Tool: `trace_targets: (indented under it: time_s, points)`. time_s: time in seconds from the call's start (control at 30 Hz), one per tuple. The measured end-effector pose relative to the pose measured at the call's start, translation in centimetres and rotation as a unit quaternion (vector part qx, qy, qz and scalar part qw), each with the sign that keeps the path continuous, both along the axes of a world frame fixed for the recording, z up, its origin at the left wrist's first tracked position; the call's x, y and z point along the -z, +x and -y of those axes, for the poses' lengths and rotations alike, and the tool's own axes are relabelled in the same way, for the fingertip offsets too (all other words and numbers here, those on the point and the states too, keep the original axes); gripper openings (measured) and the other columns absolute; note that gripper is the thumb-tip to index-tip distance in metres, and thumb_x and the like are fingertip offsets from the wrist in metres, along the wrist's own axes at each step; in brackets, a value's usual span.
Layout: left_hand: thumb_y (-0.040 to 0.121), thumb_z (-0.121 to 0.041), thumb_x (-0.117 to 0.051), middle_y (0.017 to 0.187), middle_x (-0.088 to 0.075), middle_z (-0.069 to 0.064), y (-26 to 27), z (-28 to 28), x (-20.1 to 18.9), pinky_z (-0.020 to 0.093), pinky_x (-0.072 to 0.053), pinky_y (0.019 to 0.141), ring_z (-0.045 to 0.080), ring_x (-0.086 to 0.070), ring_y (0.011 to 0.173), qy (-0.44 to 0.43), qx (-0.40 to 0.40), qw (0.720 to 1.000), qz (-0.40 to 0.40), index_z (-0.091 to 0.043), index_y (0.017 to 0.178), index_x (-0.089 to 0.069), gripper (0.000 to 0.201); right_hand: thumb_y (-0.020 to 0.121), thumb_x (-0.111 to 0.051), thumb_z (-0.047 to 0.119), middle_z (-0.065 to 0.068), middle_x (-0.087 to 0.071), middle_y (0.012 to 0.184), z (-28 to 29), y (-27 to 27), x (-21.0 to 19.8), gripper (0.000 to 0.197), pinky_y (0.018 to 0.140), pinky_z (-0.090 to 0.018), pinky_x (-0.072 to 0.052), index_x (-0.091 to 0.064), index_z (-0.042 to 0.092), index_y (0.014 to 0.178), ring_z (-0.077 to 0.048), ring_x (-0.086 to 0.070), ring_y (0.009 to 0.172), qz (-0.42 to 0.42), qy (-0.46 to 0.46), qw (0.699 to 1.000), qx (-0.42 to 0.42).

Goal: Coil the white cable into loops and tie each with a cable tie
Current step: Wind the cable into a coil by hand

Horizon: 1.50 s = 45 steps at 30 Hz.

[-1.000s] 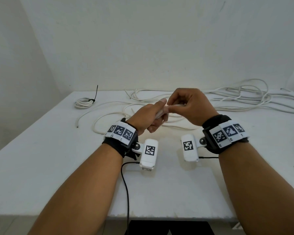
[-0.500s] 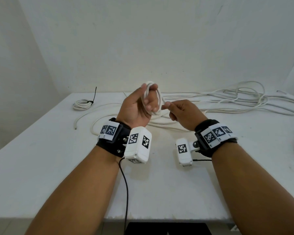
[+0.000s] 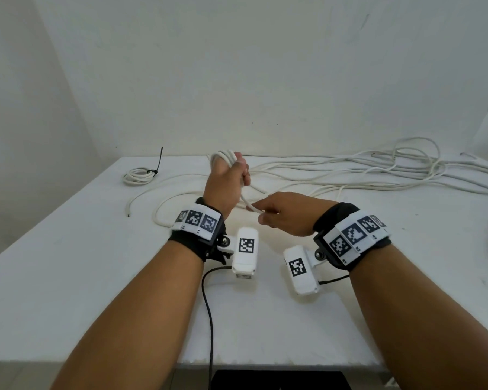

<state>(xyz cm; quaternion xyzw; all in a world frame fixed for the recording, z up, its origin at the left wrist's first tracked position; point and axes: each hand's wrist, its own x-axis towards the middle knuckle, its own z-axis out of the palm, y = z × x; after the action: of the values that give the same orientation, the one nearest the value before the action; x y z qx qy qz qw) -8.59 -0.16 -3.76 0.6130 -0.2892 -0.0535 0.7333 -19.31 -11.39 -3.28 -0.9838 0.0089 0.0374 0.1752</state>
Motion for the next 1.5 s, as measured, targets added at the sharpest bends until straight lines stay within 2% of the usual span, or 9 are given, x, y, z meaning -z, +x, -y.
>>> trace_targets:
  time_s: [0.17,0.3,0.43,0.63,0.83,1.0,1.13,1.33,1.5]
  points:
    - [0.095,-0.014,-0.047,0.074,-0.052,0.007,-0.5,-0.2,0.4,0.040,-0.044,0.069,0.017,-0.048,0.066,0.303,0.019,0.943,0.139,-0.007,0.080,-0.050,0.017,0.094,-0.058,0.025,0.001,-0.069,0.086,-0.4,-0.6,-0.4,0.020,0.066,-0.026,-0.047,-0.074,0.019,0.105,-0.012,-0.059,0.071,0.091,-0.001,0.996,0.001]
    - [0.098,-0.021,-0.036,0.061,-0.055,0.008,-1.5,-0.7,0.0,0.029,-0.041,0.066,0.005,-0.045,0.047,0.417,0.106,0.885,0.178,-0.005,0.078,-0.050,0.030,0.079,-0.074,0.019,0.011,-0.065,0.066,0.3,-0.8,-0.7,0.006,0.056,-0.019,-0.043,-0.074,0.024,0.076,-0.006,-0.055,0.059,0.206,0.072,0.976,0.011]
    - [0.098,-0.061,-0.024,0.052,-0.041,0.000,-1.3,-0.9,0.1,0.023,-0.034,0.048,0.015,-0.039,0.045,0.323,0.199,0.925,0.016,-0.006,0.084,-0.062,0.069,0.074,-0.082,0.021,0.020,-0.064,0.062,1.9,-1.0,-1.0,0.015,0.054,-0.014,-0.040,-0.068,0.023,0.071,-0.004,-0.051,0.053,0.291,0.148,0.944,0.045]
    - [0.102,-0.031,-0.043,0.042,-0.023,-0.006,-1.4,-1.1,-0.1,0.016,-0.020,0.040,0.009,-0.018,0.036,0.176,0.255,0.951,-0.015,-0.006,0.067,-0.053,0.044,0.083,-0.077,0.023,0.025,-0.070,0.072,4.5,-1.8,-1.1,0.004,0.061,-0.012,-0.043,-0.076,0.026,0.082,-0.007,-0.056,0.060,0.385,0.225,0.891,0.093]
    - [0.097,-0.048,-0.039,0.037,-0.022,-0.008,-1.5,-1.0,-0.5,0.021,-0.012,0.042,0.007,-0.017,0.030,0.059,0.257,0.961,-0.079,-0.010,0.066,-0.047,0.050,0.088,-0.073,0.023,0.007,-0.074,0.077,3.4,-0.6,-0.4,0.006,0.060,-0.031,-0.056,-0.078,0.022,0.091,-0.005,-0.065,0.065,0.392,0.268,0.874,0.104]
    - [0.099,-0.051,-0.034,0.036,-0.022,-0.007,-1.4,-0.7,-0.5,0.027,-0.014,0.042,0.009,-0.019,0.029,-0.037,0.228,0.963,-0.140,-0.015,0.063,-0.047,0.053,0.091,-0.068,0.029,0.008,-0.076,0.101,1.9,0.5,0.6,0.024,0.078,-0.042,-0.061,-0.074,0.023,0.114,-0.008,-0.071,0.093,0.370,0.294,0.878,0.083]
    - [0.102,-0.048,-0.031,0.036,-0.021,-0.008,-1.7,-0.6,-0.5,0.022,-0.021,0.039,0.008,-0.020,0.029,-0.065,0.228,0.958,-0.158,-0.015,0.065,-0.045,0.051,0.092,-0.066,0.030,0.014,-0.073,0.110,1.3,0.7,0.7,0.030,0.098,-0.033,-0.051,-0.069,0.027,0.122,0.004,-0.066,0.101,0.382,0.244,0.887,0.089]
    - [0.103,-0.045,-0.028,0.034,-0.023,-0.008,-1.7,-0.5,-0.5,0.024,-0.017,0.040,0.007,-0.020,0.028,-0.062,0.237,0.958,-0.148,-0.014,0.066,-0.043,0.051,0.103,-0.044,0.028,0.014,-0.064,0.079,0.4,0.9,0.1,0.026,0.067,-0.020,-0.046,-0.066,0.020,0.114,-0.001,-0.061,0.066,0.316,0.128,0.937,0.077]
    - [0.103,-0.045,-0.027,0.034,-0.023,-0.007,-1.7,-0.6,-0.1,0.026,-0.015,0.043,0.008,-0.021,0.028,-0.041,0.251,0.957,-0.140,-0.015,0.062,-0.047,0.055,0.102,-0.045,0.029,-0.005,-0.067,0.085,1.3,0.4,-0.3,0.026,0.066,-0.034,-0.052,-0.063,0.011,0.098,-0.019,-0.062,0.069,0.222,0.135,0.964,0.060]
